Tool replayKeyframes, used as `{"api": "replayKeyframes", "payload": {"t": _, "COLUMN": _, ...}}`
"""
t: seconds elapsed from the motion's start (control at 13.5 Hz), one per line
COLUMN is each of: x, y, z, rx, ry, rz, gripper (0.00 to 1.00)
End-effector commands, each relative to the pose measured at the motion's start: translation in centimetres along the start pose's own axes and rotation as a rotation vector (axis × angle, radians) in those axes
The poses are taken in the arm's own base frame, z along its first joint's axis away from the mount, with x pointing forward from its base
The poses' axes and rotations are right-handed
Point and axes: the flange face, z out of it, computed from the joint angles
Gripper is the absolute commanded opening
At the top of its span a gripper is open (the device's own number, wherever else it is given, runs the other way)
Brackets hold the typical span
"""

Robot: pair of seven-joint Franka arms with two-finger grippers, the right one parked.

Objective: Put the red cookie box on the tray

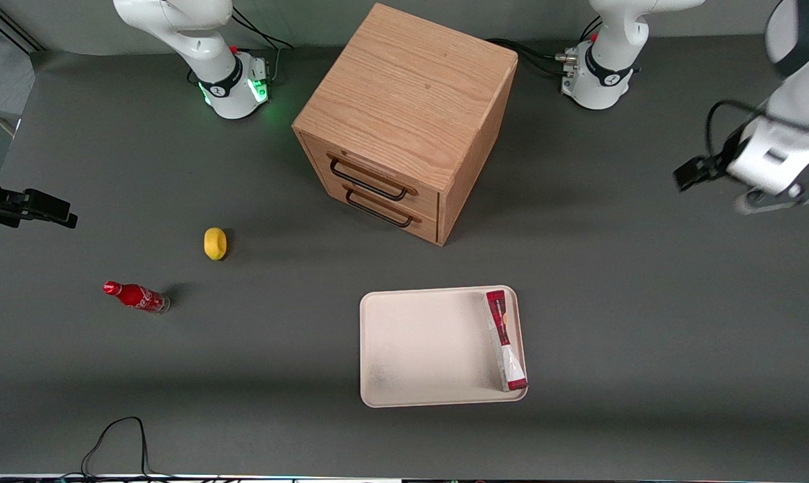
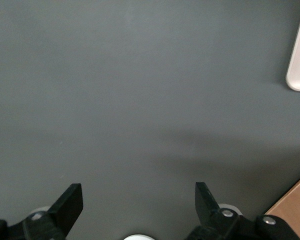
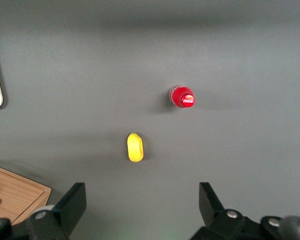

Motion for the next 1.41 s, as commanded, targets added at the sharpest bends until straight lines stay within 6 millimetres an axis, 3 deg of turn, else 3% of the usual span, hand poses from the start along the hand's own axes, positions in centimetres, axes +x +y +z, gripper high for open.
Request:
{"api": "replayKeyframes", "payload": {"t": 0.0, "x": -0.8, "y": -1.5, "z": -3.0, "rx": -0.022, "ry": 0.001, "rz": 0.036, "gripper": 1.00}}
{"api": "replayKeyframes", "payload": {"t": 0.07, "x": -0.4, "y": -0.4, "z": -4.3, "rx": -0.020, "ry": 0.019, "rz": 0.055, "gripper": 1.00}}
{"api": "replayKeyframes", "payload": {"t": 0.15, "x": 0.6, "y": -0.9, "z": -4.7, "rx": -0.023, "ry": 0.013, "rz": 0.040, "gripper": 1.00}}
{"api": "replayKeyframes", "payload": {"t": 0.3, "x": 1.6, "y": -1.2, "z": -4.6, "rx": -0.017, "ry": -0.008, "rz": 0.032, "gripper": 1.00}}
{"api": "replayKeyframes", "payload": {"t": 0.45, "x": 3.1, "y": -3.0, "z": -4.1, "rx": -0.029, "ry": -0.029, "rz": -0.011, "gripper": 1.00}}
{"api": "replayKeyframes", "payload": {"t": 0.89, "x": 3.7, "y": -0.4, "z": -5.0, "rx": -0.017, "ry": -0.020, "rz": 0.029, "gripper": 1.00}}
{"api": "replayKeyframes", "payload": {"t": 1.34, "x": 4.0, "y": -1.6, "z": -5.7, "rx": -0.029, "ry": -0.007, "rz": 0.009, "gripper": 1.00}}
